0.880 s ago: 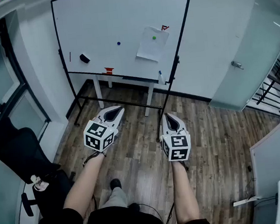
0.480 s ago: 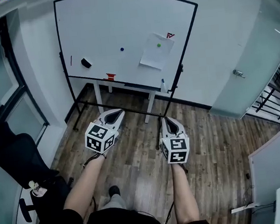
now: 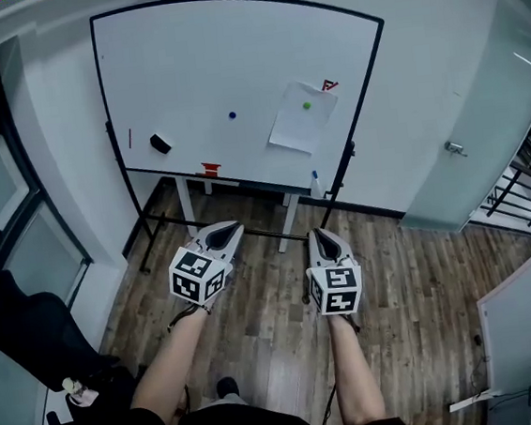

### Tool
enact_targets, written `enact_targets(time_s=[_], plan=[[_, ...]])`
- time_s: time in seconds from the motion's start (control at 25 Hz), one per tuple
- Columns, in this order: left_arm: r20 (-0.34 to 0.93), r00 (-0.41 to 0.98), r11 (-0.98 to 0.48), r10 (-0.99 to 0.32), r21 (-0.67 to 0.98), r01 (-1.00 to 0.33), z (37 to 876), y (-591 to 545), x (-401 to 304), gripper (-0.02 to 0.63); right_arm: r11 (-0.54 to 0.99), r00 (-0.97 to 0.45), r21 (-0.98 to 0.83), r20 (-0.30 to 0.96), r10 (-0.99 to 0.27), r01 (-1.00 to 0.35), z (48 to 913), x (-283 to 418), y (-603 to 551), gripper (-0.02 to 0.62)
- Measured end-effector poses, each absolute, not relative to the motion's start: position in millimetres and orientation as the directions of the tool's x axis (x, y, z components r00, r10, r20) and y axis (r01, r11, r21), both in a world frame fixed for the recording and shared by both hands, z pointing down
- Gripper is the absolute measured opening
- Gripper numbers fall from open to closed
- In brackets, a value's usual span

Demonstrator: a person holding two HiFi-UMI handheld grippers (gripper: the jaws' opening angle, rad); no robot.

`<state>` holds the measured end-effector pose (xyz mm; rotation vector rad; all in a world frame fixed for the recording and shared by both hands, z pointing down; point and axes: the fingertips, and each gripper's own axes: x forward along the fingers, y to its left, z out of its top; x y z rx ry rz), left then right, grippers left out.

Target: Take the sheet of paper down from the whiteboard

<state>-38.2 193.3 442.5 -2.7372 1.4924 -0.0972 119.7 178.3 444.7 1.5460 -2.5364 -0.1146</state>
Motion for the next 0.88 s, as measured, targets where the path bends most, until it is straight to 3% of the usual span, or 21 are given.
enact_targets(time_s=[0.4,0.88], plan=[[0.052,0.572,-0.575,-0.818,-0.063,-0.816,446.9,134.9,-78.7,0.02,0.448,-0.438,0.129,0.098,-0.894,-0.885,450.4,72.9,123.8,0.025],[0.064,0.593,-0.595,-0.803,-0.019,-0.804,466.9,83.2,-91.7,0.02,0.42,-0.406,0.125,0.125,-0.905,-0.899,468.7,68.9,78.0,0.025]])
